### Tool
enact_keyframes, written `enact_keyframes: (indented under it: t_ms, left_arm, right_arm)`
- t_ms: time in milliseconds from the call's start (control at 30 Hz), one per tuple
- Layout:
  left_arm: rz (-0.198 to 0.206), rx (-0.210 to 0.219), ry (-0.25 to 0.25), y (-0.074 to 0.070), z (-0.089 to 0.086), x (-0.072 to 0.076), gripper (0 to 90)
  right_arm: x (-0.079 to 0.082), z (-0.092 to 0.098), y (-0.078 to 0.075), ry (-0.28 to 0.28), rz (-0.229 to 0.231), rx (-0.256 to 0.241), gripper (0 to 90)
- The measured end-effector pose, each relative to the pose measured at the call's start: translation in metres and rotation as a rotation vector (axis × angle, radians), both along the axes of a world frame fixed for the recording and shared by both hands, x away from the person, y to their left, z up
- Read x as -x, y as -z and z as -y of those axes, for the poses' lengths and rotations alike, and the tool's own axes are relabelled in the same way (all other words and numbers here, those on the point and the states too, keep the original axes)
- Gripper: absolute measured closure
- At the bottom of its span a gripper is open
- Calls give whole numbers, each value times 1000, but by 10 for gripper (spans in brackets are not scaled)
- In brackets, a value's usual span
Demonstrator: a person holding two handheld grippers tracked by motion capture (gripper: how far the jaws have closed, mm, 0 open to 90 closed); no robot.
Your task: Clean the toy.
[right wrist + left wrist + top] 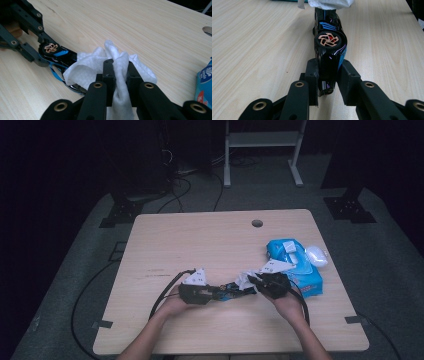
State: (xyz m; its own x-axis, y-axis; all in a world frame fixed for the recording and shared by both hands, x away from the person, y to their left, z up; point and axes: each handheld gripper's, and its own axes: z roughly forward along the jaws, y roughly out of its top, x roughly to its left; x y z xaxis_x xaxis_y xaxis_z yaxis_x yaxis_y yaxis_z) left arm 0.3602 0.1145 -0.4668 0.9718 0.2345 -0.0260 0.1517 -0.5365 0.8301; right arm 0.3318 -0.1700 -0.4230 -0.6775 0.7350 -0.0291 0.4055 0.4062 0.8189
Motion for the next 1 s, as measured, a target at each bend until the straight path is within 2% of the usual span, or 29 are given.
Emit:
enact_keyframes:
  t_ms: [133, 233, 400, 433, 467, 600, 667, 733, 833, 933, 1000]
  left_arm:
    - [2, -2, 4, 0, 0, 0, 714]
    - [3, -6, 4, 0, 0, 0, 714]
    - [2, -4, 3, 0, 0, 0, 714]
    - [2, -4, 3, 0, 0, 0, 714]
    - [1, -1, 2, 0, 0, 0, 714]
    - [3, -4, 4, 0, 0, 0, 714]
    - [4, -6, 4, 0, 0, 0, 714]
    - [4, -5, 4, 0, 0, 1, 714]
    - [2, -2, 3, 0, 0, 1, 714]
    - [4, -2, 9, 0, 2, 0, 714]
    - [0, 1, 7, 0, 2, 1, 714]
  right_arm:
    - [-3, 10, 1, 39, -18, -5, 815]
    - [-2, 7, 0, 30, -18, -13, 814]
    - [-1, -17, 1, -20, -9, -17, 814]
    - [-1, -17, 1, -20, -9, -17, 814]
    - [0, -28, 1, -54, -15, -25, 814]
    - [4, -54, 1, -126, -11, -19, 814]
    - [6, -64, 0, -150, 2, 3, 814]
    - [5, -63, -1, -152, 4, 17, 814]
    - [2, -46, 0, -101, 8, 36, 815]
    - [-1, -30, 0, -51, -8, 9, 815]
    - [1, -32, -1, -57, -8, 14, 814]
